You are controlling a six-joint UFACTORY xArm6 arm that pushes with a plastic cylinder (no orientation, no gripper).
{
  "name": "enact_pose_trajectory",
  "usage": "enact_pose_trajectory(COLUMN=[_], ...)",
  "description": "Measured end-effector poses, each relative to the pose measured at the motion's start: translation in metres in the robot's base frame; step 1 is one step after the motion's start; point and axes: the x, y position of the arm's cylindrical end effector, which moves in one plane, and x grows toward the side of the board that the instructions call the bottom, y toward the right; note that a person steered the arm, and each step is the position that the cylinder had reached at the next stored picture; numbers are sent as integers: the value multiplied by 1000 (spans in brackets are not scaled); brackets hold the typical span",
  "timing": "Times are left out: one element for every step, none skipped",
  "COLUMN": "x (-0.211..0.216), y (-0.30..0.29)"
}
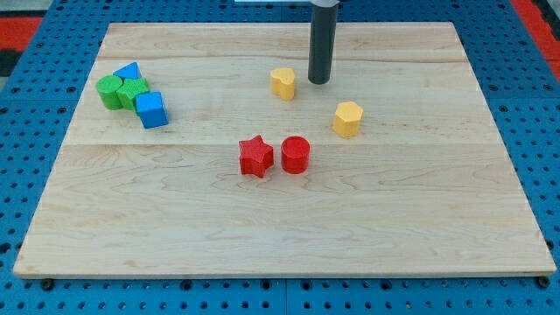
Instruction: Place the yellow heart above the red star
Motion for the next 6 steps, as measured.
enact_pose_trajectory(x=[0,4,20,38,40,48], y=[-22,-40,-61,-76,-73,-91])
